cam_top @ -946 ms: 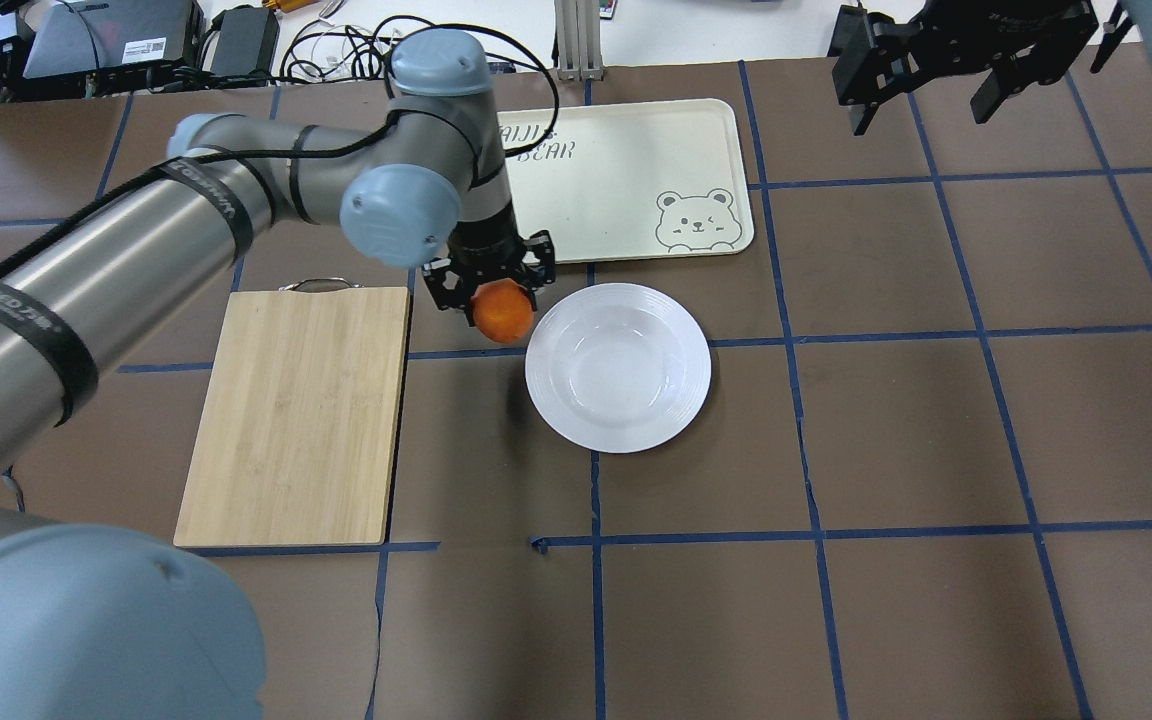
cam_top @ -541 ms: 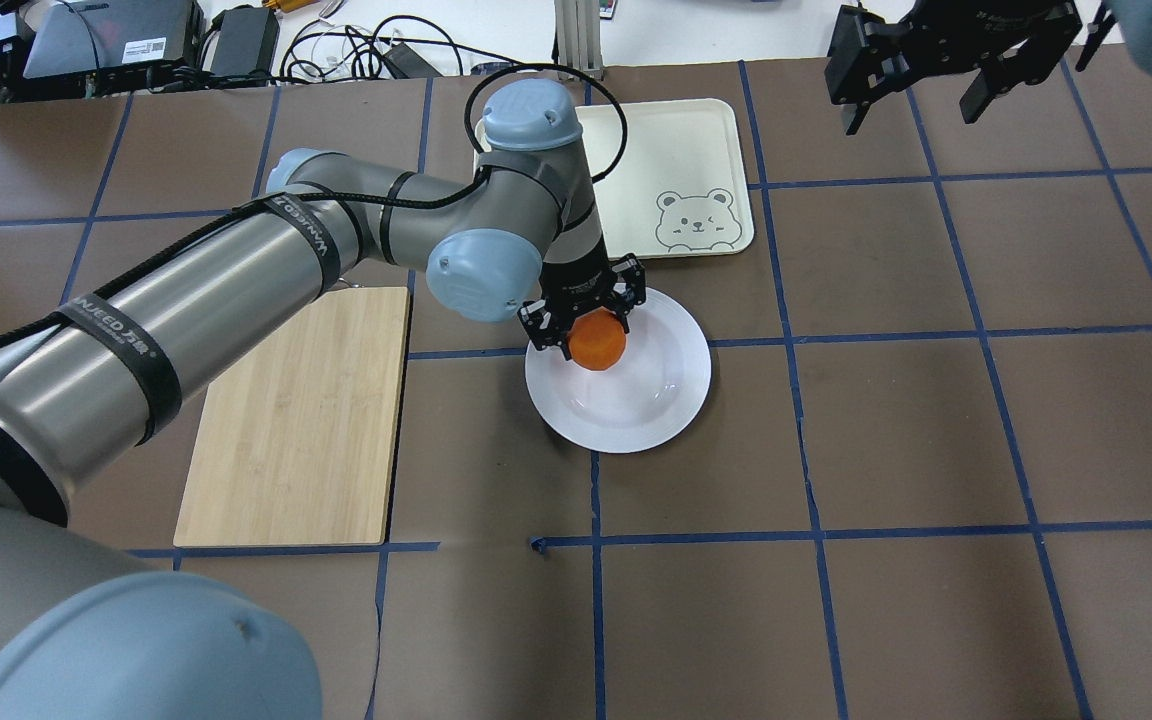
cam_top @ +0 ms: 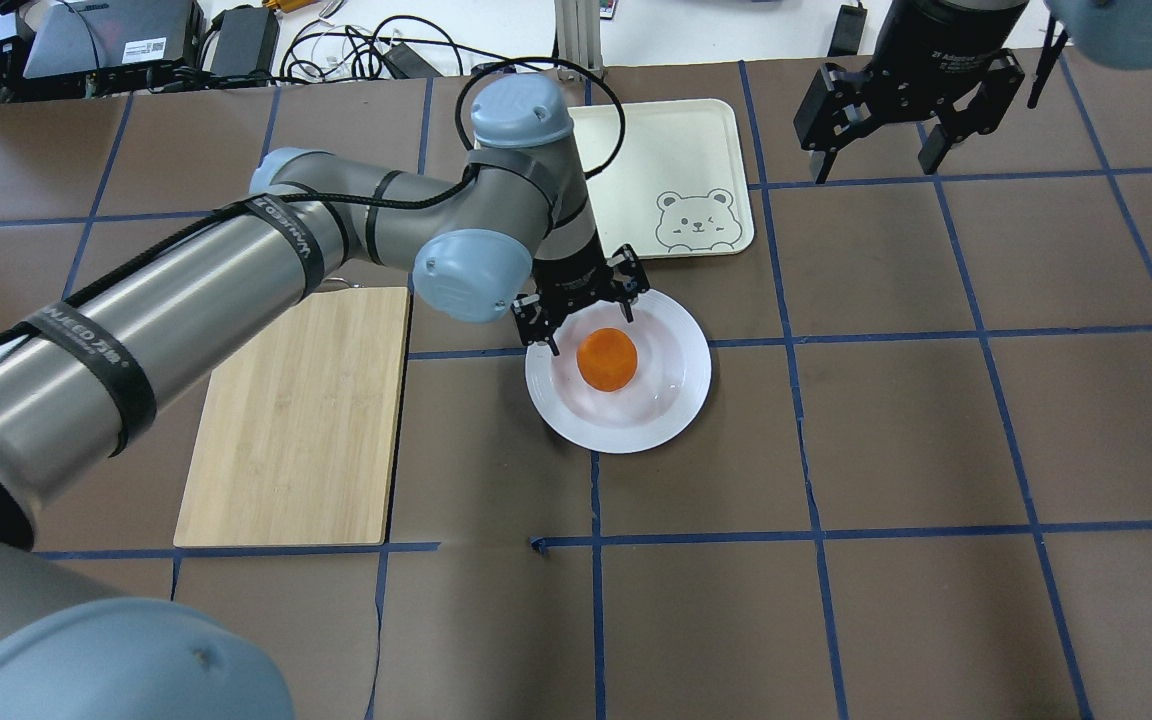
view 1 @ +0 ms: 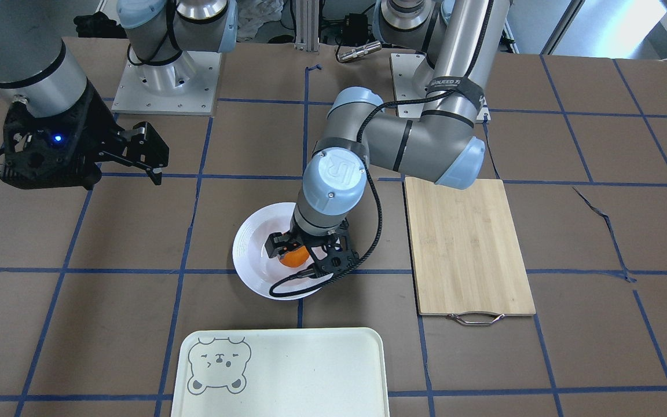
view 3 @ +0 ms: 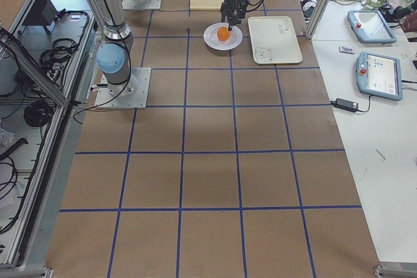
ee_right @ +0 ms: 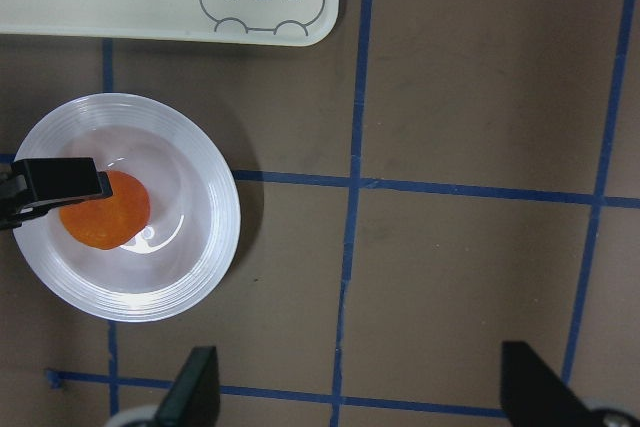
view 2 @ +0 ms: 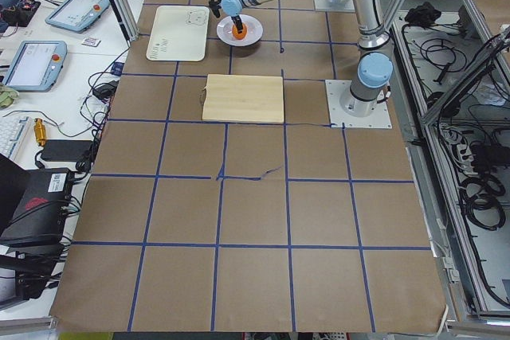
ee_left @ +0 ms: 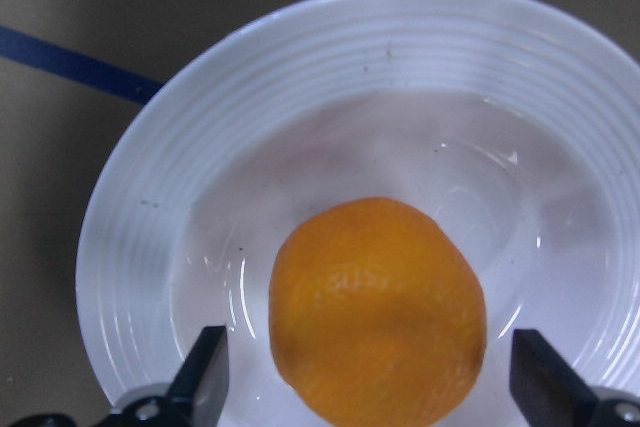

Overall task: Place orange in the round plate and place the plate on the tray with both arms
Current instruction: 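Raise the left gripper away while the right gripper reaches toward the plate rim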

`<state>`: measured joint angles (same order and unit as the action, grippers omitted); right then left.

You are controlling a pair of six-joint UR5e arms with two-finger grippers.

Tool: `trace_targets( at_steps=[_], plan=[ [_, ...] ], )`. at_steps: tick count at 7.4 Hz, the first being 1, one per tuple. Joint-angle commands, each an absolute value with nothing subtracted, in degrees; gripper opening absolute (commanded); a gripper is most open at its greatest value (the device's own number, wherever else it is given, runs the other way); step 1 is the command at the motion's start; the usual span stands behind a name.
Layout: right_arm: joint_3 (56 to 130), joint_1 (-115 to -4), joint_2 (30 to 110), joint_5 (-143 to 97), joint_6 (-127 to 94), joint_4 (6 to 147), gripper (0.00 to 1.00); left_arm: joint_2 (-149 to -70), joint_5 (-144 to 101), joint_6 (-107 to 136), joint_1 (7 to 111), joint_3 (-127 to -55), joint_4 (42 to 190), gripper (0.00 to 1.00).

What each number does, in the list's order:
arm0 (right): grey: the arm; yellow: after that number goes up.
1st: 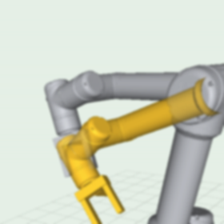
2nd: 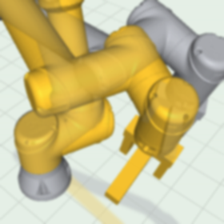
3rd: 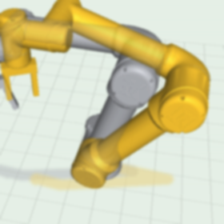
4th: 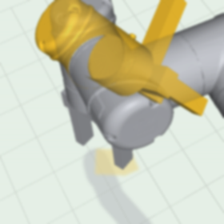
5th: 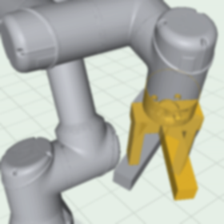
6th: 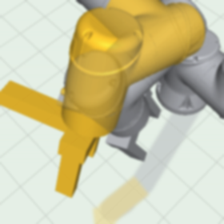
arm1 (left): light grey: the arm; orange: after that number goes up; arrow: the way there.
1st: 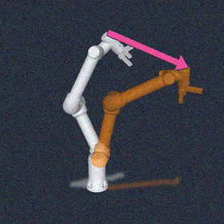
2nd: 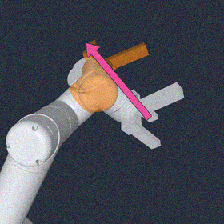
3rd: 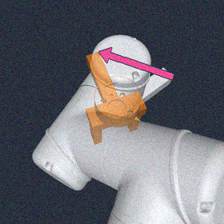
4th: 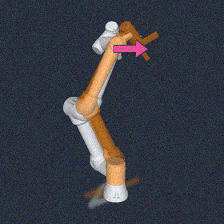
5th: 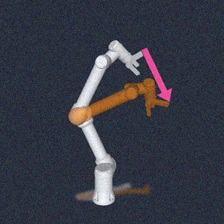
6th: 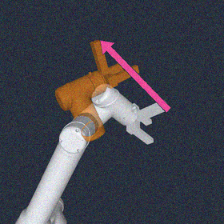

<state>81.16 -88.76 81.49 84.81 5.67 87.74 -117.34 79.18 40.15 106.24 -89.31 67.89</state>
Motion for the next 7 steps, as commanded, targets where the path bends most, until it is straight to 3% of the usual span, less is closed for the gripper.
trace_targets(
  at_steps=[1, 7],
  plan=[
    [85.1, -88.2, 79.7, 77.5, 5.1, 91.1, 1.0, -112.7, 79.5, 29.3, 96.7, -87.4, 72.1, 1.0],
    [115.3, -82.0, 74.3, 51.0, 4.9, 128.8, 1.0, -96.2, 87.8, 16.0, 97.5, -85.5, 85.0, 1.0]
  ],
)
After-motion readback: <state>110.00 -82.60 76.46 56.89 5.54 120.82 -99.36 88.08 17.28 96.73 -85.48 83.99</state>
